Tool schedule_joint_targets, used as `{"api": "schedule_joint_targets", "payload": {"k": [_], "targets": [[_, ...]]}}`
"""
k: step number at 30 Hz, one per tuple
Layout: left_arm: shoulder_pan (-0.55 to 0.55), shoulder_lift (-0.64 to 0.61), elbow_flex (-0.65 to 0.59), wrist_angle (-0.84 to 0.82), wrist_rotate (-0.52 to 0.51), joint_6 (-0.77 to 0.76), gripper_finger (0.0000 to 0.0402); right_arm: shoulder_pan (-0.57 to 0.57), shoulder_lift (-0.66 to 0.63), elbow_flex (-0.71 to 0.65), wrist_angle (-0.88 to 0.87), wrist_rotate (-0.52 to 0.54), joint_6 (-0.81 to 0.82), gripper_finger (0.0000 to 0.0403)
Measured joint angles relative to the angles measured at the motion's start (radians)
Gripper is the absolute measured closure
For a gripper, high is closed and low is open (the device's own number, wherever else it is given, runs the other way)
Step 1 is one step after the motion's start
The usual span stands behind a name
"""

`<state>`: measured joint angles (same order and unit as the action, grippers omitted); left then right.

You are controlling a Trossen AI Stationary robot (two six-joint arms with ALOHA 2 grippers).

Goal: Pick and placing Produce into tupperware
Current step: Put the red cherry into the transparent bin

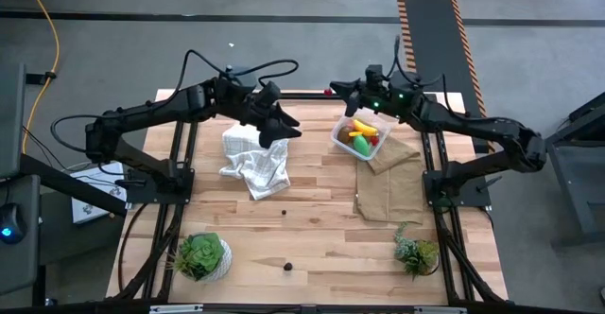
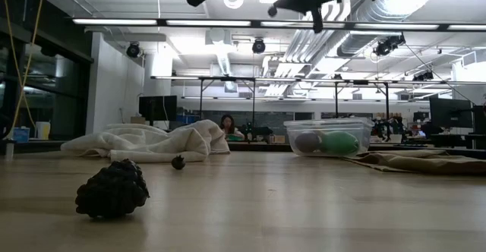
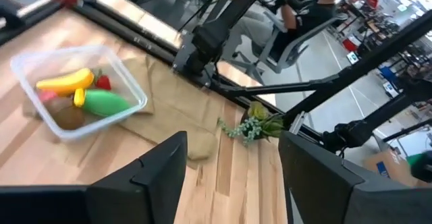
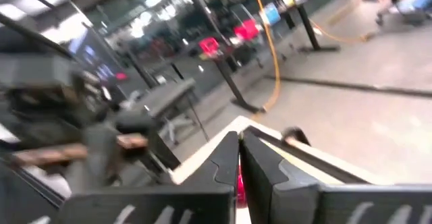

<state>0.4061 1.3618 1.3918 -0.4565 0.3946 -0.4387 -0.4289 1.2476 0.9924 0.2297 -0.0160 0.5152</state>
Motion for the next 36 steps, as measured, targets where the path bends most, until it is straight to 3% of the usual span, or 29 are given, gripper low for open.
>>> {"api": "schedule_joint_targets", "payload": {"k": [6,14,36], "targets": [[0.000,-0.046,0.000,-0.038,-0.003,0.044,0.0200,-0.046,0.000,0.000,-0.105,-0.050,-0.006,0.0403],[0.000,-0.123,0.000,-0.153,-0.092,0.099,0.0216,-0.087,0.000,0.000,-0.248,-0.072,-0.052,0.0403],[0.000,-0.209,0.000,-0.412,-0.255,0.106,0.0218,-0.109,-0.042,-0.223,-0.278,-0.059,0.042,0.0403]]}}
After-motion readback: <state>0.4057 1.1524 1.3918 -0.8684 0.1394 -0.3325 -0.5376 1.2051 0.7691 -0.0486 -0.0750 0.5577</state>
